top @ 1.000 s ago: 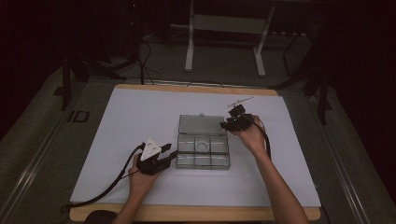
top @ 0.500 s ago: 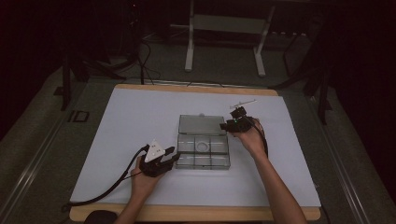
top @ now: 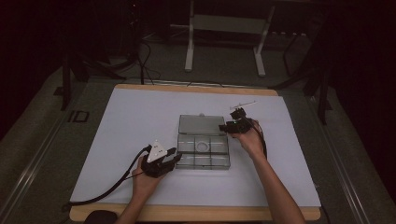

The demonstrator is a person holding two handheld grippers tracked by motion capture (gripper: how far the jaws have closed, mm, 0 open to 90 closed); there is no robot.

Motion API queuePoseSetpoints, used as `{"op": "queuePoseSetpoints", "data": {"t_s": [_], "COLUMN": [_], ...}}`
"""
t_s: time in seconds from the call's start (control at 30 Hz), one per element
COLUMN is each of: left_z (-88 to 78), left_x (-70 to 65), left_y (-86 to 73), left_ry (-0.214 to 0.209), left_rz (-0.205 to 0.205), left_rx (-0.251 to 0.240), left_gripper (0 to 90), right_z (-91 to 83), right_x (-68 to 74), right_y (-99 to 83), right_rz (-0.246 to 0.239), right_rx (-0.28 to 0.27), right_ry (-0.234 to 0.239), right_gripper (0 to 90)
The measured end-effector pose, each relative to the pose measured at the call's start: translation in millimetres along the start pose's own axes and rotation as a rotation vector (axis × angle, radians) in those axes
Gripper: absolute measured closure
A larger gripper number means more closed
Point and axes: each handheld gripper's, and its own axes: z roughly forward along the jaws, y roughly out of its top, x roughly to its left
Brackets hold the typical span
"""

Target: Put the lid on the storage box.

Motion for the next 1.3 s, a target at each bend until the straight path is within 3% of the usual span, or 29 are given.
{"op": "queuePoseSetpoints", "data": {"t_s": [0.4,0.6,0.93,1.3], "left_z": [2.8,2.9,2.9,3.0], "left_x": [-3.0,-2.9,-2.6,-2.5], "left_y": [-0.3,-0.3,-0.2,-0.1], "left_ry": [-0.002,-0.004,-0.006,-0.007], "left_rz": [0.0,0.0,-0.001,-0.002], "left_rx": [0.009,0.011,0.013,0.014], "left_gripper": [64.0,63.7,63.7,63.8], "right_z": [3.4,4.7,7.3,9.5], "right_x": [-3.0,-5.3,-5.3,-9.8], "right_y": [-2.8,-3.9,-4.6,-3.1], "right_rz": [0.05,0.084,0.09,0.15], "right_rx": [0.003,-0.01,0.01,0.027], "right_ry": [0.026,0.068,0.062,0.083], "right_gripper": [53.5,53.6,52.2,52.2]}}
